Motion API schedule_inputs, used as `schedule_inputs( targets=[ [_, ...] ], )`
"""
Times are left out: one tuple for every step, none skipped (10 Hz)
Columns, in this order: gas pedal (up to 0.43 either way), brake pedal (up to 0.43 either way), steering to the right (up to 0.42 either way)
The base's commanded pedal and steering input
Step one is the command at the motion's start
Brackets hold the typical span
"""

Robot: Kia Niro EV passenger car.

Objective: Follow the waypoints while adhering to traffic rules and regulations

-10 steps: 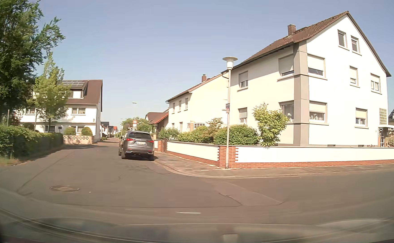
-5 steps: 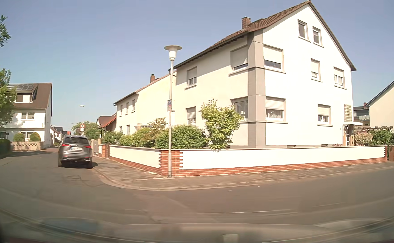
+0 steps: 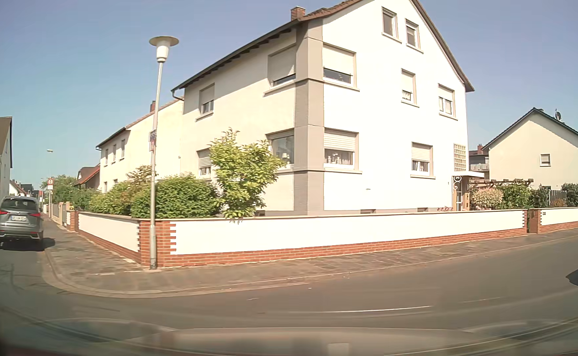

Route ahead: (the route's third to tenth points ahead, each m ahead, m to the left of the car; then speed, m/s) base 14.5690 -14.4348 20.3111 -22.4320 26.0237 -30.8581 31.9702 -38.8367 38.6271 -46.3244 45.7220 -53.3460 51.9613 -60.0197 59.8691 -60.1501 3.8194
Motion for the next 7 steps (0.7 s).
schedule_inputs(
  targets=[
    [0.087, 0.030, 0.377],
    [0.087, 0.030, 0.380],
    [0.087, 0.030, 0.384],
    [0.087, 0.030, 0.393],
    [0.087, 0.030, 0.405],
    [0.087, 0.030, 0.414],
    [0.087, 0.030, 0.424]
  ],
)
